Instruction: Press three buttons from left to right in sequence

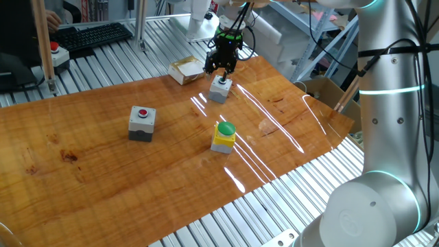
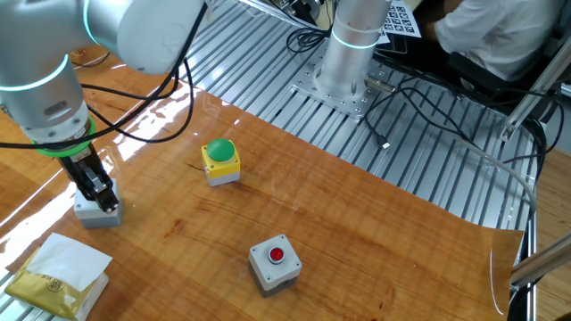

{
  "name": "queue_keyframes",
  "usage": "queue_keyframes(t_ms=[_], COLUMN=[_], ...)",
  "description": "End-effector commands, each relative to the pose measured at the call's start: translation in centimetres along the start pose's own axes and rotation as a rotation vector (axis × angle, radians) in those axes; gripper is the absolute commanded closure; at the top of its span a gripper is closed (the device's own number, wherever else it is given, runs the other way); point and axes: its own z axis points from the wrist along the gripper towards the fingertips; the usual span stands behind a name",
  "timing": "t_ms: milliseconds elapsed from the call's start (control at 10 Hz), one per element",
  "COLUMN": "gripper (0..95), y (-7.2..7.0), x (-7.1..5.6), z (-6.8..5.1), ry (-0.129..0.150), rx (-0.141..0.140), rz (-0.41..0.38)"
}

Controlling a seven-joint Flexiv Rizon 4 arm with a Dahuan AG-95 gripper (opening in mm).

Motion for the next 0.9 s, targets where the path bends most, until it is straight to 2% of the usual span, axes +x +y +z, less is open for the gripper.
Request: queue_keyframes(t_ms=[100, 300, 400, 600, 800, 900], gripper=[57.0, 57.0, 38.0, 38.0, 38.0, 38.0], y=[0.0, 0.1, 0.1, 0.0, 0.2, 0.2], x=[-0.2, -0.3, -0.3, -0.1, 0.3, 0.9], z=[0.5, 0.7, 0.4, -0.9, -1.4, -1.9], ry=[-0.002, -0.002, -0.004, 0.017, 0.016, 0.016], rx=[-0.004, -0.004, 0.007, 0.011, 0.013, 0.012], rz=[0.004, 0.001, -0.003, 0.001, 0.012, 0.016])
